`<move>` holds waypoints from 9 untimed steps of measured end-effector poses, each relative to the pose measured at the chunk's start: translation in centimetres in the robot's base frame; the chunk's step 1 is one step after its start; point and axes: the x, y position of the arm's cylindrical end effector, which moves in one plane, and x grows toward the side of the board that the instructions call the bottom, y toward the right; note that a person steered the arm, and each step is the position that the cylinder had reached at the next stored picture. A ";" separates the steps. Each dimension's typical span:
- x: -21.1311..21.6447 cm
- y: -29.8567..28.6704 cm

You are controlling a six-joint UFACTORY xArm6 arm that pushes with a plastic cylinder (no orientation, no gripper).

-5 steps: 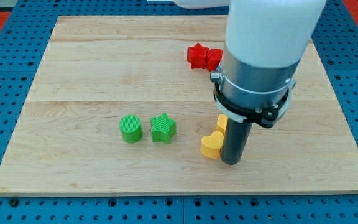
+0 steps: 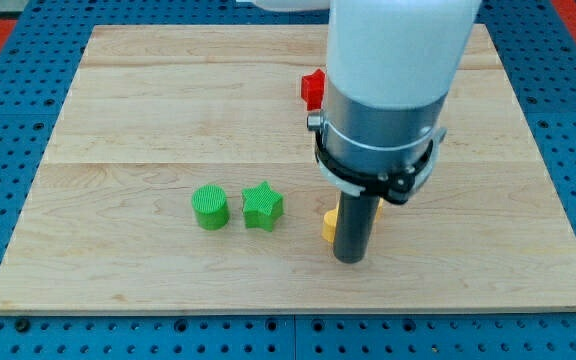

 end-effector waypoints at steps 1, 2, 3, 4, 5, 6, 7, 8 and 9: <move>-1.4 0.7; -1.3 -1.9; -1.3 -8.9; -1.5 -11.8; -0.7 -10.6; 0.5 -7.9; -1.6 -7.1; -4.8 -6.9; -7.5 -6.6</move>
